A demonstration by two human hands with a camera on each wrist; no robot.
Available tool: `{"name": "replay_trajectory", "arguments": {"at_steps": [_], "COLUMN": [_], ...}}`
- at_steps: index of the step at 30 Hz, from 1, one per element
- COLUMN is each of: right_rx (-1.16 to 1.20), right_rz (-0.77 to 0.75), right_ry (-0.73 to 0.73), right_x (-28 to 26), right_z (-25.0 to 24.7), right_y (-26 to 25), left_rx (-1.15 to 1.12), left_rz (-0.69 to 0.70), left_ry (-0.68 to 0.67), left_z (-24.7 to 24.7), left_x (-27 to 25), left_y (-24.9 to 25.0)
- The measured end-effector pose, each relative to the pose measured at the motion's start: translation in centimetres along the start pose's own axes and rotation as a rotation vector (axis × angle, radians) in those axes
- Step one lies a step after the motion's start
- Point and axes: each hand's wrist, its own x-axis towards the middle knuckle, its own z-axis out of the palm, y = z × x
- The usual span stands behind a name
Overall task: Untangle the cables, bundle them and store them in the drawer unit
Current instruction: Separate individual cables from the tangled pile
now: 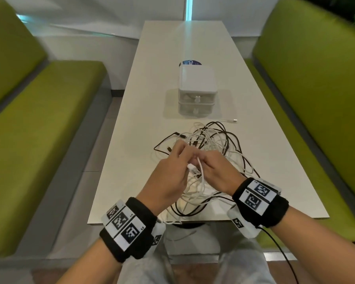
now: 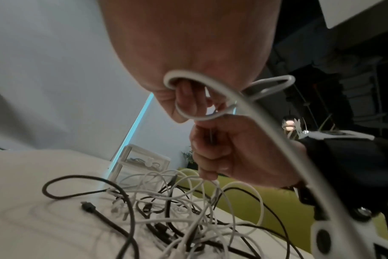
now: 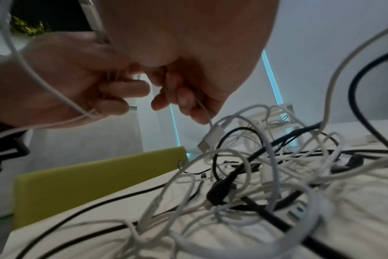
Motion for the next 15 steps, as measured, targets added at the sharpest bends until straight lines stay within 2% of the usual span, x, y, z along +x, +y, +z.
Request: {"name": "replay_trajectory", "arguments": {"at_steps": [3,7,11,15], "right_rx": [-0.102,-0.259,-0.29,-0.326], "right_rz": [-0.041,-0.061,-0.019,-0.013], "right_ry": [-0.044,-0.083,-0.122,-0.149], "right_x": [-0.4,-0.7,-0.1,0.5], "right_z": [0.2,1.0,1.2,1.0], "right_y": [-0.1,2.5,4.1,3.6], "left_rx": [-0.056,-0.426,-0.619,-0.661], "left_rz": [-0.025,-0.028,0.11,0.071], "left_ry": [0.038,0.218,0.166,0.033], "left_z": [0.4,-1.0,-2.0,-1.2], "left_x": [-0.2,-0.9,-2.1,-2.7], "left_y": [0.0,0.8,3.6,4.1]}}
